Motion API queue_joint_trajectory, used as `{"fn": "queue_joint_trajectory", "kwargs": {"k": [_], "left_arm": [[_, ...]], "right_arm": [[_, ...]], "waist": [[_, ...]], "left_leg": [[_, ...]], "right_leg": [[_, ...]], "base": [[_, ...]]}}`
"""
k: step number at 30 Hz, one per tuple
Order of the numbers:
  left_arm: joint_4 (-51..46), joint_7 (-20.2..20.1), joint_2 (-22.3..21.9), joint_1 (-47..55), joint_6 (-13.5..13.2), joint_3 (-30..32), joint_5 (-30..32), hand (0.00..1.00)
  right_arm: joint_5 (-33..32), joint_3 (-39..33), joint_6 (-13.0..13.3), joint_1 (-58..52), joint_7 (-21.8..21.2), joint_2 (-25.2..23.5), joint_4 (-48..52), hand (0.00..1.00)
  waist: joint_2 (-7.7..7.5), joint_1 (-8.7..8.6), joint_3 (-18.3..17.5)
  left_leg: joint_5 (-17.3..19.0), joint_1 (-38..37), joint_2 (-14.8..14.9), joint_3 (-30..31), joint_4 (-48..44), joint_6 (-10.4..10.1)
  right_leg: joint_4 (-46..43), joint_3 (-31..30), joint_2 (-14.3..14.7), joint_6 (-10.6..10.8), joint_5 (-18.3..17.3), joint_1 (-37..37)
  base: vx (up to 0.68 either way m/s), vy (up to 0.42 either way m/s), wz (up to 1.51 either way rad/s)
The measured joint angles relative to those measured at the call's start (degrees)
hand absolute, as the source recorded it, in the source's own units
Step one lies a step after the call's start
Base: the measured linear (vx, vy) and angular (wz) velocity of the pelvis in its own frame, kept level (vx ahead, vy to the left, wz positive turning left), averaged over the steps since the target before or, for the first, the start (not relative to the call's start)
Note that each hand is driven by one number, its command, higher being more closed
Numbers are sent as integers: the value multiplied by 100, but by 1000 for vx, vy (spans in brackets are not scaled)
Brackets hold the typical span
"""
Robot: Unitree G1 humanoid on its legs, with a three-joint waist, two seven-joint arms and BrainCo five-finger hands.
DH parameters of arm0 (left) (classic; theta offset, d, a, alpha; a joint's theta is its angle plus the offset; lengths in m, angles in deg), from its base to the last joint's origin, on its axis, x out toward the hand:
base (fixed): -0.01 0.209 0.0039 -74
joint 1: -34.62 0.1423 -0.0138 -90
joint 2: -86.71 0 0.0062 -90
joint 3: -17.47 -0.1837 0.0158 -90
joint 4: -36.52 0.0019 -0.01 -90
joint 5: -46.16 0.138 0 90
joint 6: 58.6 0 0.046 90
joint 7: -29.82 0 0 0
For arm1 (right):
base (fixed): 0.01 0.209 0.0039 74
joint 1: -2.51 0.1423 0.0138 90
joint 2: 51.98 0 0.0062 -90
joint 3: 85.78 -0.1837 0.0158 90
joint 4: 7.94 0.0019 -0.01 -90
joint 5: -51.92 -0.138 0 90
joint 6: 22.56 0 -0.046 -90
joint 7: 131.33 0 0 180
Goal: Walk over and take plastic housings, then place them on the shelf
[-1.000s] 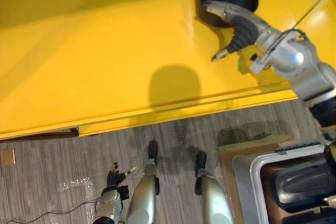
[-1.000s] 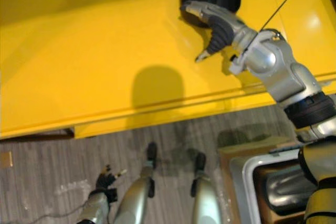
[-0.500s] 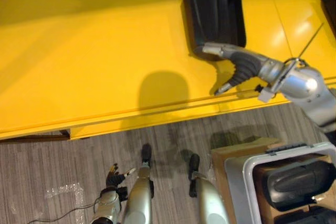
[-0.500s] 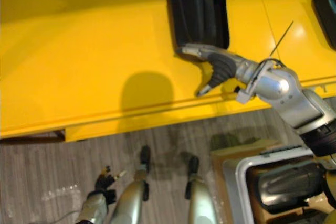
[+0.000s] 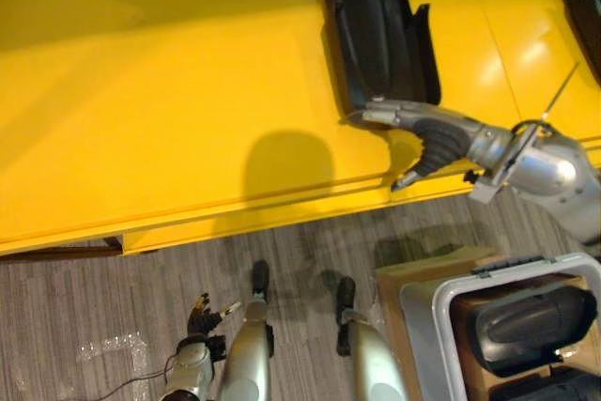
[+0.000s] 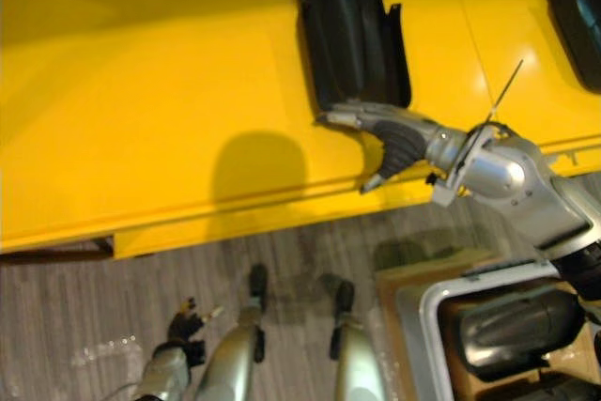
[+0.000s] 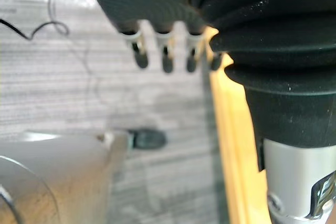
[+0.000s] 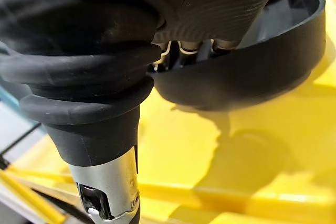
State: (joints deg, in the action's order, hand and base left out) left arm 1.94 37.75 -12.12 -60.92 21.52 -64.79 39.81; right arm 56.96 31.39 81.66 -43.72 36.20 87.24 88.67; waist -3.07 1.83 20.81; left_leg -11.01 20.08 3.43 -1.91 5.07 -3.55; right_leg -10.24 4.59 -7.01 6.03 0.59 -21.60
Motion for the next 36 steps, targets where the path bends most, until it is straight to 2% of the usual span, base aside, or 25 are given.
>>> {"fn": "queue_joint_trajectory", "kwargs": {"k": [4, 10, 15, 22, 26, 28, 30, 36], "left_arm": [[-13, 70, -29, 1, -1, 5, 11, 0], [-26, 118, -46, 0, -2, 4, 21, 0], [-47, 222, -46, 0, -3, 4, 22, 0], [-86, 246, -48, 3, -3, 11, 25, 0], [-99, 245, -49, 3, -4, 20, 52, 0], [-133, 244, -53, 7, -4, 21, 53, 0], [-146, 245, -77, 7, -4, 30, 54, 0], [-251, 258, -115, 133, 0, 104, 82, 0]], "right_arm": [[873, -676, 72, 73, 790, -608, -294, 0], [1861, -829, 52, 386, 1656, -1228, -766, 0], [2117, -868, 52, 480, 1888, -1373, -856, 0], [1988, -929, 103, 486, 1887, -1388, -699, 0], [1418, -1203, 279, 438, 1874, -1389, -223, 0], [1071, -1611, 373, 373, 1880, -1403, 53, 0], [697, -2290, 431, 307, 1907, -1648, 170, 0], [227, -4513, 416, -423, 2701, -2757, 328, 0]], "waist": [[1, -1, 0], [2, -18, -1], [7, -30, -2], [7, -60, -2], [8, -112, -3], [8, -115, -3], [8, -125, -3], [44, -163, -108]], "left_leg": [[-1, 2, -6, 4, -1, -1], [-3, 14, -11, 24, -2, -2], [-18, 59, -24, 138, -3, -15], [-40, 95, -32, 167, -9, -25], [-40, 89, -34, 159, -9, -25], [-40, 83, -34, 159, -9, -25], [-38, 18, -38, 158, -9, -25], [31, -141, -43, 153, -1, -25]], "right_leg": [[4, 0, -2, 0, 1, 0], [11, 9, -2, 0, 1, -1], [19, 60, -3, 0, 0, -3], [11, 137, 4, -4, -2, -1], [2, 134, 4, -4, -2, -2], [-2, 134, 2, -4, -2, 2], [-1, 134, -3, -6, -4, 68], [43, 149, -14, -26, -29, 254]], "base": [[8, -5, 0], [0, 0, 0], [14, -14, 6], [8, -11, 5], [0, 0, 0], [0, 0, 0], [0, 0, 0], [6, -3, 0]]}}
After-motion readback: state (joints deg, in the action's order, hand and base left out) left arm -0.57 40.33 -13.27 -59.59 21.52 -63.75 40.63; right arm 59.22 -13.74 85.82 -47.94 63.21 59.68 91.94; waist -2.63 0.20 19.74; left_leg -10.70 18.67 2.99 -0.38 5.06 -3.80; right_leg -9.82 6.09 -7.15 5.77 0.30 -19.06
